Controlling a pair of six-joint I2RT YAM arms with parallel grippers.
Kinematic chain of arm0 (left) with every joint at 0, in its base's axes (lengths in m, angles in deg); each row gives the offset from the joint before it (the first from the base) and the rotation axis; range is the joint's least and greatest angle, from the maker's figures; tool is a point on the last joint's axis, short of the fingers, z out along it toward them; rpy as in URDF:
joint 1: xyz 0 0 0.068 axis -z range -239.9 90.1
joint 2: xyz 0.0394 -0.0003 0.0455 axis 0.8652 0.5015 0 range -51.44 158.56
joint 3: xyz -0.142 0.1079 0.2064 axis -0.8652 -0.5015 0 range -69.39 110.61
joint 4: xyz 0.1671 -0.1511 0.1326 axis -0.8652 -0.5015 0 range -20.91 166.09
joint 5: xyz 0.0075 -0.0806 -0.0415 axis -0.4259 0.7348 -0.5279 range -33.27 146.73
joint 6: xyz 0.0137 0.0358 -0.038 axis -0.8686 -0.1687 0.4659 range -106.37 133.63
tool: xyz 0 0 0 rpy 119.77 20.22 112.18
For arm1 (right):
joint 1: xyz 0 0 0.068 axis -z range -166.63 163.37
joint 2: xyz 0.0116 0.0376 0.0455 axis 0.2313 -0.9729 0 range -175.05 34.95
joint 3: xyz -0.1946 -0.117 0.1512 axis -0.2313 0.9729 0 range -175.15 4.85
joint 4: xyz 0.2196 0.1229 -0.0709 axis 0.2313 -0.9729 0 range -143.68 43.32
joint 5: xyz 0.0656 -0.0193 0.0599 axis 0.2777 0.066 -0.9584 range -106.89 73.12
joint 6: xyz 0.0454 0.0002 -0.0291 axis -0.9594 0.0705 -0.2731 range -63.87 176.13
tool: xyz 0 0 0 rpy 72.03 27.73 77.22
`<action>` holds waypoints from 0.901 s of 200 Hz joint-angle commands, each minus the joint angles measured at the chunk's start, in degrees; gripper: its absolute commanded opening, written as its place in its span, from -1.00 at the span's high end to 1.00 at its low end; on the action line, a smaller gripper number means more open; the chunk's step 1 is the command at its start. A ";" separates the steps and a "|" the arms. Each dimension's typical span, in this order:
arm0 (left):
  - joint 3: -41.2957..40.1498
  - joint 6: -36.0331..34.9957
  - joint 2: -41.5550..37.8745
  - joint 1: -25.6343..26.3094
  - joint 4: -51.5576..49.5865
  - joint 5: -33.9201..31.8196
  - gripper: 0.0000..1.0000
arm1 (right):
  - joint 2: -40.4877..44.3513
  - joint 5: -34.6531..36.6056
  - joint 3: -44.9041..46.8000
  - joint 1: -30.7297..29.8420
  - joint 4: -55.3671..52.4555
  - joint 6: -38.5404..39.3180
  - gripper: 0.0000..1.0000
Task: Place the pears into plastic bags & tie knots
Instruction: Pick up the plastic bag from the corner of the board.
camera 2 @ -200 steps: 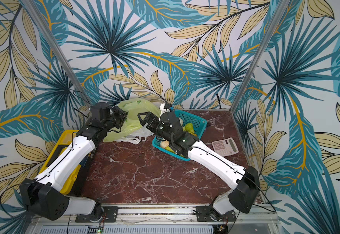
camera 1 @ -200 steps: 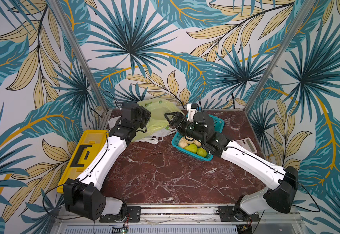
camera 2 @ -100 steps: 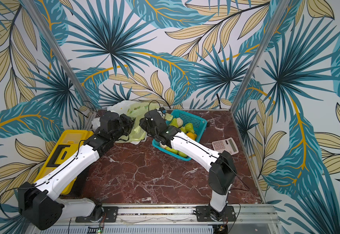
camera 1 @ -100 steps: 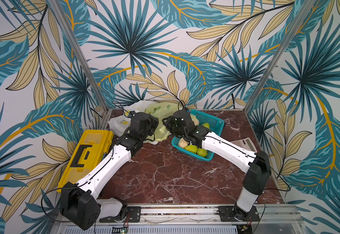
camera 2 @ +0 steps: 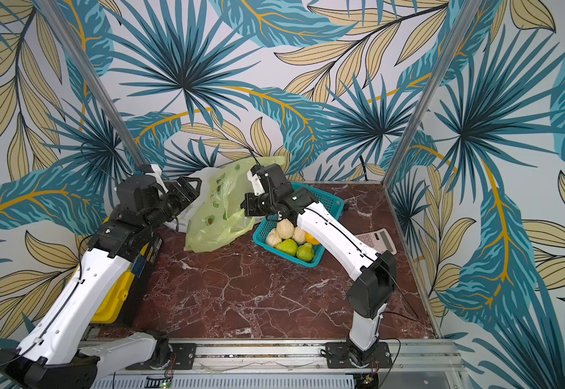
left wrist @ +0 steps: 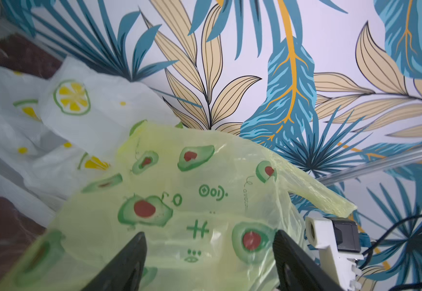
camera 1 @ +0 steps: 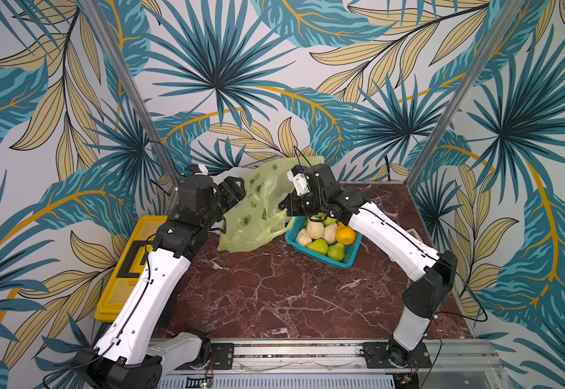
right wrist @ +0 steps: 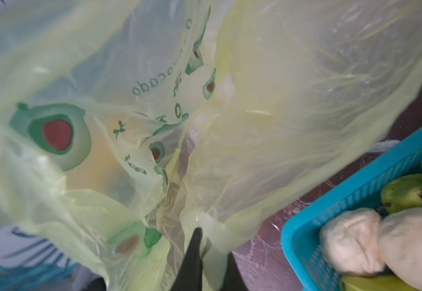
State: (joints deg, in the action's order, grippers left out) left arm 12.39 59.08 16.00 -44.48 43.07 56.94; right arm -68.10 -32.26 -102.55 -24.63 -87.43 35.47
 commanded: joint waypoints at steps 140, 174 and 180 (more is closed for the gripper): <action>20.16 -39.19 23.25 6.62 -13.04 26.12 -1.00 | 7.68 -3.25 -0.22 3.30 -26.86 28.46 0.74; 23.94 -44.32 27.02 8.85 -13.04 21.12 -0.99 | 6.59 -3.88 -1.88 3.59 -26.92 28.74 0.74; 24.27 -46.03 27.67 9.29 -13.02 20.49 -0.99 | 6.46 -3.87 -2.10 3.54 -27.08 28.69 0.74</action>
State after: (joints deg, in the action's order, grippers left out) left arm 34.05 19.59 41.40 -37.05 30.17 81.37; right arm -61.94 -34.99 -103.00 -21.09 -112.83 63.07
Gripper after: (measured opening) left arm 0.995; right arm 0.130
